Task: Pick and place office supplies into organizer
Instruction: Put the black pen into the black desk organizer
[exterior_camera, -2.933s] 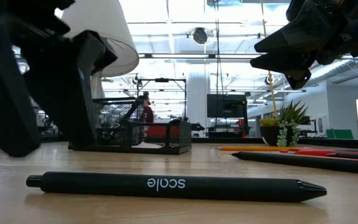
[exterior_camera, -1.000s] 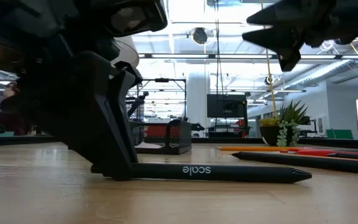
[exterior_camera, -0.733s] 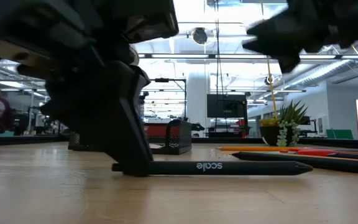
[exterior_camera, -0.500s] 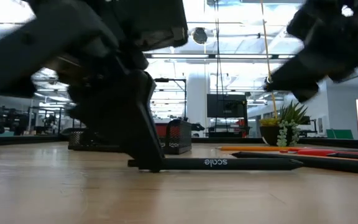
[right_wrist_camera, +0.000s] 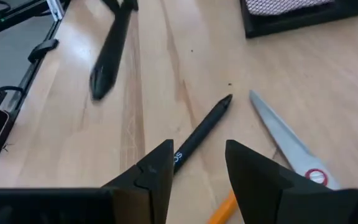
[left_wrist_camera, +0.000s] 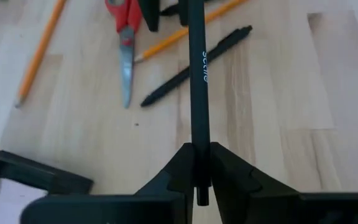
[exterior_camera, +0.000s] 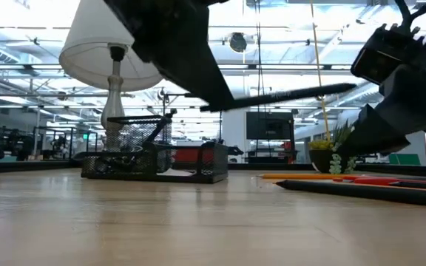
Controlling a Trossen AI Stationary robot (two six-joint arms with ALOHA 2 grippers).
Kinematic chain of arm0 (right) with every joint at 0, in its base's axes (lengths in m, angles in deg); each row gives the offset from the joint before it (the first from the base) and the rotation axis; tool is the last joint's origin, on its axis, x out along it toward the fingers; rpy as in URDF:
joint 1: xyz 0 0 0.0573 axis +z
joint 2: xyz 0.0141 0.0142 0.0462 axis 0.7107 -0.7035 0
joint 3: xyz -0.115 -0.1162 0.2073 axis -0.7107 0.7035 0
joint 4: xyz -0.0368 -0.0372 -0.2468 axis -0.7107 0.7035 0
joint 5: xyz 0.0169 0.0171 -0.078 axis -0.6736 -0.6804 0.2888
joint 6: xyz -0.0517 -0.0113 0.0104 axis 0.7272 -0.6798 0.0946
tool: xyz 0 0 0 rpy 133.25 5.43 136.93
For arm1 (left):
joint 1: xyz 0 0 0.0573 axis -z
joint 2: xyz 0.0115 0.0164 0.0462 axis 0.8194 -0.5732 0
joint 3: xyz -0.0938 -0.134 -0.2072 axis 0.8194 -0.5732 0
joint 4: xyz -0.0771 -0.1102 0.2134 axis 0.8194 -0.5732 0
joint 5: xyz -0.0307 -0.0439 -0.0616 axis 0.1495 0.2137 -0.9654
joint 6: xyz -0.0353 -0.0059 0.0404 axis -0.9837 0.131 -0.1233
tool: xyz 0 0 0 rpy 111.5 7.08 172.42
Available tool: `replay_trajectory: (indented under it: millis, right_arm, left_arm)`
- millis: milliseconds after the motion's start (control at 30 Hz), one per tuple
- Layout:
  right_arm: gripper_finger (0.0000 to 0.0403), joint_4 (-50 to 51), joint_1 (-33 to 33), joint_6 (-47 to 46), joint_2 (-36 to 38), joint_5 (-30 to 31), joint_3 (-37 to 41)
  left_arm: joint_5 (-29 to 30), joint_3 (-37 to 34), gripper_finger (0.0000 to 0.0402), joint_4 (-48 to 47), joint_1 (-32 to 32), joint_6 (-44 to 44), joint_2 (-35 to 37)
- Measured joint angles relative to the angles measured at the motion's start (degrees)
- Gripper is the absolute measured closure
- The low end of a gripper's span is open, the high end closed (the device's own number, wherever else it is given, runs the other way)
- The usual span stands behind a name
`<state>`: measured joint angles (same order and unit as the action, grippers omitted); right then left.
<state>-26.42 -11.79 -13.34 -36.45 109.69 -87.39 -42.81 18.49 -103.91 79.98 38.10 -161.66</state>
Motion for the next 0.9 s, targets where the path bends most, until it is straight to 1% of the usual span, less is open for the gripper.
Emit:
replay_trajectory:
  millis: [133,300,367,467,600,733,833,900]
  right_arm:
    - [0.0264,-4.56,0.15,2.99,-2.13,0.03,0.00]
    - [0.0264,-18.60,0.15,10.90,-5.30,0.04,0.00]
    - [0.0263,-23.33,-0.20,13.19,-6.39,-0.02,0.00]
    - [0.0263,-28.97,-0.55,15.68,-7.99,-0.04,0.00]
    - [0.0263,-29.85,-0.55,15.84,-8.53,-0.12,0.00]
    - [0.0266,-29.27,-0.55,15.75,-8.57,-0.19,0.00]
    - [0.0277,-30.10,-0.57,16.72,-8.53,-1.64,0.00]
    - [0.0288,-31.01,-0.55,17.09,-8.55,-1.68,0.00]
  left_arm:
    - [0.25,0.00,0.0354,-0.10,-0.29,0.41,1.28]
    - [0.63,0.04,0.0375,0.58,-0.22,0.91,1.32]
    - [0.82,0.09,0.0373,0.73,-0.18,0.76,1.32]
    - [1.08,0.09,0.0360,0.69,-0.18,0.52,1.32]
    - [1.36,0.09,0.0354,0.86,-0.04,0.43,1.32]
    - [1.92,0.11,0.0369,0.88,0.04,0.65,1.32]
    - [1.96,0.11,0.0374,0.88,0.04,0.48,1.32]
    - [1.98,0.11,0.0368,0.91,0.04,0.43,1.32]
